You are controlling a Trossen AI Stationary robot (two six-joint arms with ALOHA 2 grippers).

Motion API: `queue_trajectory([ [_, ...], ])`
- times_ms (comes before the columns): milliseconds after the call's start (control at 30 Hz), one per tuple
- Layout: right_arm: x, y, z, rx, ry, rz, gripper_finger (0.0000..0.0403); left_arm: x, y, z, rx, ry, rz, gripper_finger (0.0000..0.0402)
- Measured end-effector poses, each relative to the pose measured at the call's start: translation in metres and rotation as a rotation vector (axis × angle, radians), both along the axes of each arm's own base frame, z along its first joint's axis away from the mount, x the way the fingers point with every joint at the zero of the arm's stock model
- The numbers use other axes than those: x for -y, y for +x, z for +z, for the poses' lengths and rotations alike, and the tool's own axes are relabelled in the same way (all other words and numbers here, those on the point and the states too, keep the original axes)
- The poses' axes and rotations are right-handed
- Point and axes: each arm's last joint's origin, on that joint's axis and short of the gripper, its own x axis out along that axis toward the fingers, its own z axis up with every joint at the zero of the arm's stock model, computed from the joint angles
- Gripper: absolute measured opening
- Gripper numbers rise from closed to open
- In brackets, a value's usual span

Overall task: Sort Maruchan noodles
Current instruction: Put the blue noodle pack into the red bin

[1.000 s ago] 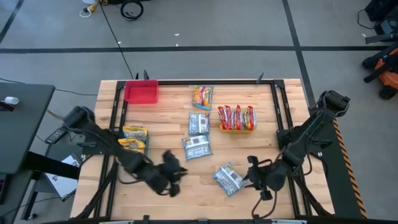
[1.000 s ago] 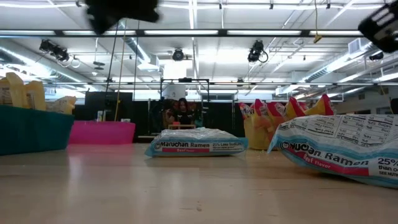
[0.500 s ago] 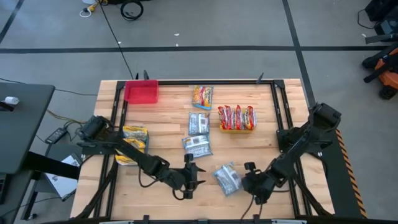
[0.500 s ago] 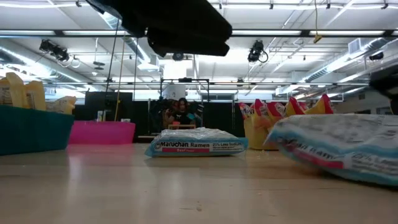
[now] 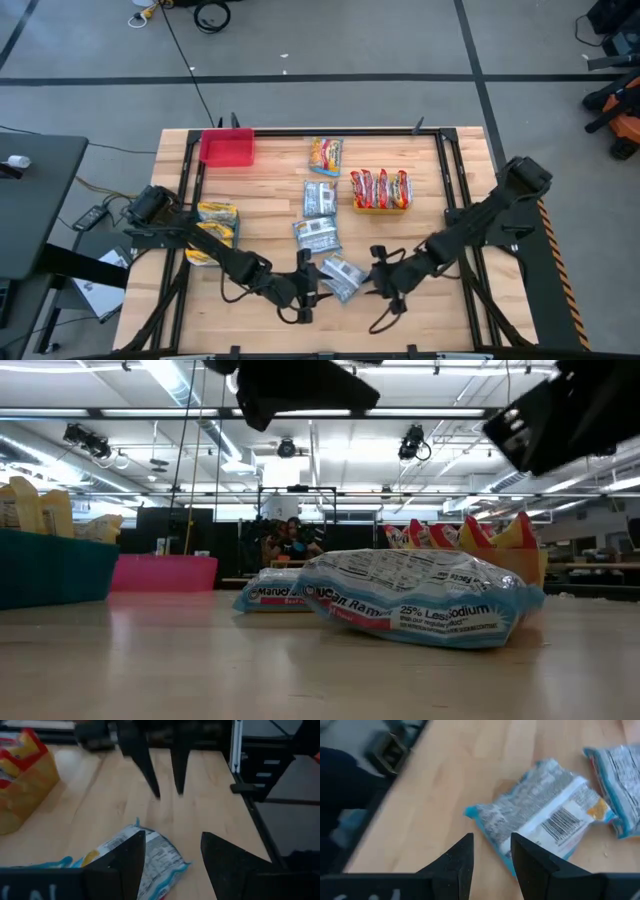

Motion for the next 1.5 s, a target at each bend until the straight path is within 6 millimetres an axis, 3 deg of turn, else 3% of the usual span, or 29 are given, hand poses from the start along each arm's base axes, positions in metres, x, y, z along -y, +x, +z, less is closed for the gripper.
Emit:
queue_trajectory([
  [100, 0.003, -0.015, 0.015, 0.005, -0.036, 0.007, 0.0135, -0.002, 0.010, 0.005, -0.063, -0.020, 0.002, 0.0197],
  [300, 0.011, -0.036, 0.030, 0.009, -0.131, -0.070, 0.0135, -0.002, 0.031, -0.001, -0.148, 0.159, -0.046, 0.0197],
  [567, 0.007, -0.037, 0.024, -0.032, -0.108, -0.073, 0.0135, -0.021, 0.051, -0.060, -0.312, 0.195, -0.106, 0.0197],
  [700, 0.003, -0.036, 0.016, -0.071, -0.104, -0.072, 0.0135, -0.020, 0.054, -0.071, -0.320, 0.252, -0.133, 0.0195],
  [800, 0.001, -0.036, 0.011, -0.084, -0.113, -0.069, 0.0135, -0.022, 0.055, -0.077, -0.340, 0.254, -0.127, 0.0169],
  [900, 0.000, -0.037, 0.010, -0.092, -0.110, -0.071, 0.0135, -0.028, 0.058, -0.078, -0.346, 0.177, -0.077, 0.0112],
  [1033, -0.002, -0.045, 0.019, -0.080, -0.087, -0.060, 0.0135, -0.044, 0.060, -0.066, -0.377, 0.037, -0.084, 0.0017],
  [1167, -0.004, -0.054, 0.029, -0.037, -0.067, -0.062, 0.0135, -0.067, 0.050, -0.040, -0.449, -0.009, -0.086, 0.0006],
  [1333, -0.012, -0.058, 0.027, -0.009, -0.064, -0.104, 0.0135, -0.111, 0.030, 0.028, -0.429, -0.119, -0.002, 0.0004],
  [1500, -0.021, -0.054, 0.016, -0.019, -0.052, -0.112, 0.0135, -0.153, 0.005, 0.076, -0.387, -0.340, 0.086, 0.0003],
])
